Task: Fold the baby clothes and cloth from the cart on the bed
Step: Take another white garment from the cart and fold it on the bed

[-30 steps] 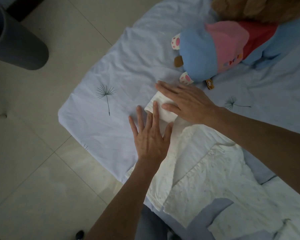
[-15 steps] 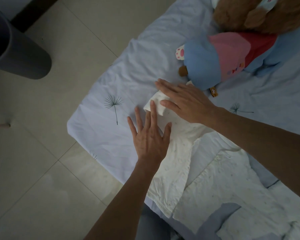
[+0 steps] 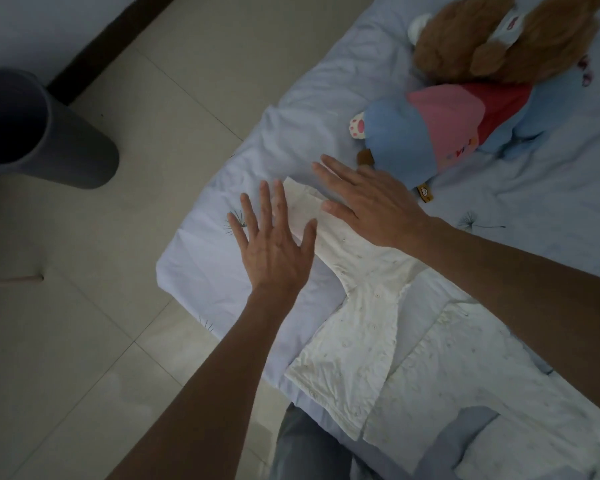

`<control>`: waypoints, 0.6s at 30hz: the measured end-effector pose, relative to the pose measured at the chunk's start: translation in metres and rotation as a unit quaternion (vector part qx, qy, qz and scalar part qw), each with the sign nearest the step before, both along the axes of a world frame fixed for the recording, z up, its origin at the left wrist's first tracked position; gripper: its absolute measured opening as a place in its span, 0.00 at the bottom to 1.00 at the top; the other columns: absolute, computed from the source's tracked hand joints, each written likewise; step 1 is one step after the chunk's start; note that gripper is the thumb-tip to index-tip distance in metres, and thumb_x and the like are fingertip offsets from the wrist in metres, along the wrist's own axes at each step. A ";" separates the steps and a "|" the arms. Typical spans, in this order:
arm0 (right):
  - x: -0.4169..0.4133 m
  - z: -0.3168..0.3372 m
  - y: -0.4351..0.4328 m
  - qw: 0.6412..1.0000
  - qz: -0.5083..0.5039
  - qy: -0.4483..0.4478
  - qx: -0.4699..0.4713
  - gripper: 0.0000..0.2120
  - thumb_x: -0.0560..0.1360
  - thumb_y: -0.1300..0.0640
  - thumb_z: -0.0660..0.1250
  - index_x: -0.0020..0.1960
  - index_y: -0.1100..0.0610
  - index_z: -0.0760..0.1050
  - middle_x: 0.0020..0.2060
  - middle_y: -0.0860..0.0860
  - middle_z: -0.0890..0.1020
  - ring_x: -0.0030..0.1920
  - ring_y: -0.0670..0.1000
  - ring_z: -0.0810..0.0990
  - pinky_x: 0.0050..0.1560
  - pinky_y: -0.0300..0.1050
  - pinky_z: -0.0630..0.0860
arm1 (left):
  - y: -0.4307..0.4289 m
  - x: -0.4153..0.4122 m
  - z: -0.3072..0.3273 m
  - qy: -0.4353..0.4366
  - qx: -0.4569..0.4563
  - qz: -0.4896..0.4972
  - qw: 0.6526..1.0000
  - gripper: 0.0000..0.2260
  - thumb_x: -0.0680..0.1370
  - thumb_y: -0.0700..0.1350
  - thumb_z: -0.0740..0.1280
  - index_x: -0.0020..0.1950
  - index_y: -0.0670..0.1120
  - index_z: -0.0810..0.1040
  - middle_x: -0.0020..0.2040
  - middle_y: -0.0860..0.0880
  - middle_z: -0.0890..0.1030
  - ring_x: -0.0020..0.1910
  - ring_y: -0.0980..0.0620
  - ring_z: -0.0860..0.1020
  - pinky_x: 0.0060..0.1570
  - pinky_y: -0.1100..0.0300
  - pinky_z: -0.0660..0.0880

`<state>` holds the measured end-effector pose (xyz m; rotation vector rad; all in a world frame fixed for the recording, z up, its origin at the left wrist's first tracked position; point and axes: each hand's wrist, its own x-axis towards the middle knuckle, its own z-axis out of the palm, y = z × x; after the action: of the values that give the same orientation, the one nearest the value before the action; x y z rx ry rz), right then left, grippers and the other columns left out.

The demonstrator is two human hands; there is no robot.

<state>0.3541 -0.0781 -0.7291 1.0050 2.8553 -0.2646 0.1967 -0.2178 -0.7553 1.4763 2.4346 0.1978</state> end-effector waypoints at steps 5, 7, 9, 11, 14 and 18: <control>0.005 0.020 -0.014 0.995 -0.093 -0.020 0.025 0.32 0.86 0.33 0.47 0.86 0.46 0.54 0.82 0.55 0.66 0.69 0.63 0.77 0.55 0.60 0.79 | 0.014 -0.014 0.025 0.055 0.003 -0.061 0.997 0.36 0.85 0.69 0.53 0.88 0.54 0.51 0.86 0.43 0.58 0.86 0.37 0.54 0.83 0.34 0.49; 0.010 0.033 -0.021 0.989 -0.141 -0.030 0.040 0.34 0.85 0.31 0.45 0.86 0.47 0.53 0.79 0.57 0.69 0.65 0.63 0.79 0.53 0.60 0.80 | 0.016 -0.012 0.038 0.074 0.000 -0.091 0.993 0.34 0.84 0.68 0.57 0.86 0.54 0.57 0.84 0.40 0.61 0.84 0.35 0.57 0.82 0.33 0.54; 0.019 0.046 -0.031 0.981 -0.184 -0.041 0.044 0.36 0.84 0.30 0.45 0.86 0.48 0.53 0.78 0.58 0.71 0.64 0.65 0.79 0.54 0.60 0.79 | 0.016 -0.006 0.051 0.099 -0.004 -0.113 0.989 0.33 0.83 0.68 0.60 0.84 0.53 0.64 0.84 0.39 0.59 0.83 0.33 0.58 0.81 0.33 0.56; 0.031 0.058 -0.043 0.972 -0.222 -0.057 0.050 0.37 0.84 0.30 0.47 0.86 0.50 0.53 0.76 0.60 0.73 0.64 0.66 0.79 0.53 0.60 0.79 | 0.013 0.004 0.064 0.119 0.000 -0.128 0.985 0.31 0.82 0.67 0.61 0.81 0.52 0.69 0.84 0.38 0.58 0.83 0.31 0.57 0.80 0.32 0.56; 0.054 0.075 -0.069 0.956 -0.284 -0.067 0.045 0.38 0.84 0.31 0.49 0.86 0.53 0.54 0.77 0.62 0.70 0.68 0.67 0.77 0.57 0.61 0.78 | 0.002 0.027 0.083 0.139 0.011 -0.159 0.977 0.31 0.82 0.66 0.63 0.80 0.52 0.71 0.85 0.37 0.56 0.83 0.31 0.56 0.79 0.31 0.56; 0.083 0.096 -0.107 0.935 -0.345 -0.075 0.026 0.38 0.85 0.33 0.49 0.85 0.55 0.55 0.82 0.62 0.64 0.74 0.68 0.71 0.66 0.63 0.73 | -0.017 0.066 0.105 0.164 0.001 -0.180 0.970 0.31 0.81 0.67 0.62 0.79 0.52 0.73 0.86 0.38 0.55 0.84 0.31 0.54 0.79 0.30 0.56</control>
<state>0.4376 -0.1846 -0.6335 1.9150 2.2794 -0.1494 0.2632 -0.2347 -0.6500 2.0575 2.3379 -0.1338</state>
